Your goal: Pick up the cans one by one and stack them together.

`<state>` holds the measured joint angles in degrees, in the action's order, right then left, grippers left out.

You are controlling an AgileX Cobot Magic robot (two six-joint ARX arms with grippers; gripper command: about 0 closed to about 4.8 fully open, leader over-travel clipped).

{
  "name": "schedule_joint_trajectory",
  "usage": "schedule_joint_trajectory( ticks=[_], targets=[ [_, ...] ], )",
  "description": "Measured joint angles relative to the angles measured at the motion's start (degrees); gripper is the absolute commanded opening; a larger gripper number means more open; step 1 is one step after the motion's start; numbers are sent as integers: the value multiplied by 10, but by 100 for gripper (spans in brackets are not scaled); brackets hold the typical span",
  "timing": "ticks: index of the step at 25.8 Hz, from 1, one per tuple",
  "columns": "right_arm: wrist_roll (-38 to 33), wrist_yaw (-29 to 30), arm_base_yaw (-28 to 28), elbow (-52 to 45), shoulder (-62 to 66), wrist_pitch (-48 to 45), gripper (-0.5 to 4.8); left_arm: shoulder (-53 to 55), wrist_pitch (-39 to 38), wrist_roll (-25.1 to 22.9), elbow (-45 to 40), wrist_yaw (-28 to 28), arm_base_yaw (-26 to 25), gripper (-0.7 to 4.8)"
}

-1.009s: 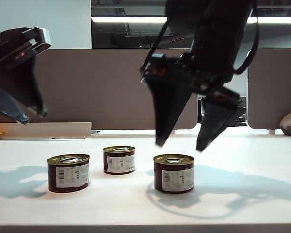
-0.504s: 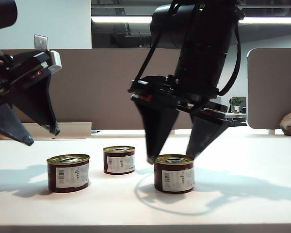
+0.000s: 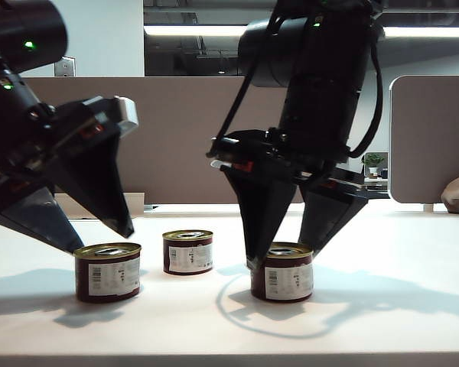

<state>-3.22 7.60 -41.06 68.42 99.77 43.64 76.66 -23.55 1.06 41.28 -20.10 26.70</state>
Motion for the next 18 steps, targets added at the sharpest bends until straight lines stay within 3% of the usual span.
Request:
schedule_joint_trajectory(
  ticks=[6, 18],
  targets=[
    [0, -1, 2, 0, 2, 26, 337, 11, 6, 11, 0, 26, 6, 399],
    [-1, -14, 3, 0, 2, 43, 331, 51, 36, 32, 0, 28, 8, 388]
  ],
)
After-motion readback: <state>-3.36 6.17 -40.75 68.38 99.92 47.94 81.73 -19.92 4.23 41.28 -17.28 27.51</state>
